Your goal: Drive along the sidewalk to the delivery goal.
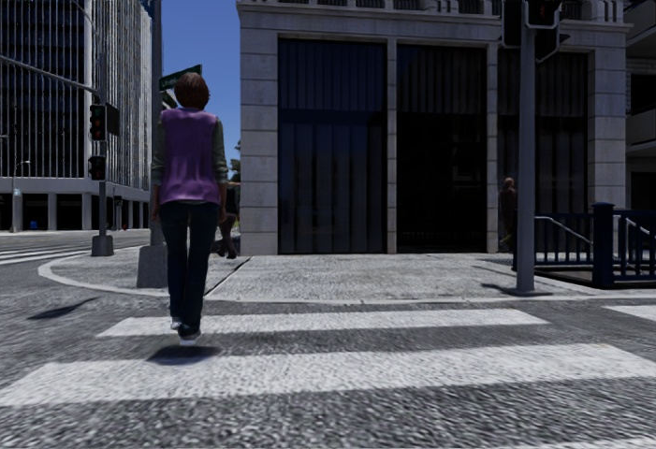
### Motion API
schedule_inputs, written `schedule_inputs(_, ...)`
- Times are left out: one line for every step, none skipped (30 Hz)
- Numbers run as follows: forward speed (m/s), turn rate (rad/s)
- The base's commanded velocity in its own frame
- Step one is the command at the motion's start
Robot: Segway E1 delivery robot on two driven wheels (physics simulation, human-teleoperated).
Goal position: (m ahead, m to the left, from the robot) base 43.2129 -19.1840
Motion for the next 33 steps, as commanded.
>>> schedule_inputs(1.06, 0.0)
schedule_inputs(1.06, 0.0)
schedule_inputs(1.06, 0.0)
schedule_inputs(1.06, 0.0)
schedule_inputs(1.06, 0.0)
schedule_inputs(1.06, 0.0)
schedule_inputs(1.06, 0.0)
schedule_inputs(1.06, 0.0)
schedule_inputs(1.06, 0.0)
schedule_inputs(1.06, 0.0)
schedule_inputs(1.06, 0.0)
schedule_inputs(1.06, 0.0)
schedule_inputs(1.06, 0.0)
schedule_inputs(1.06, 0.0)
schedule_inputs(1.06, 0.0)
schedule_inputs(1.06, 0.0)
schedule_inputs(1.06, 0.0)
schedule_inputs(1.06, 0.0)
schedule_inputs(1.06, 0.0)
schedule_inputs(1.06, 0.0)
schedule_inputs(1.06, 0.0)
schedule_inputs(1.06, 0.0)
schedule_inputs(1.06, 0.0)
schedule_inputs(1.06, 0.0)
schedule_inputs(1.06, 0.0)
schedule_inputs(1.06, 0.0)
schedule_inputs(1.06, 0.0)
schedule_inputs(1.06, 0.0)
schedule_inputs(1.06, 0.0)
schedule_inputs(1.05, 0.0)
schedule_inputs(1.05, 0.0)
schedule_inputs(1.05, 0.0)
schedule_inputs(1.05, 0.0)
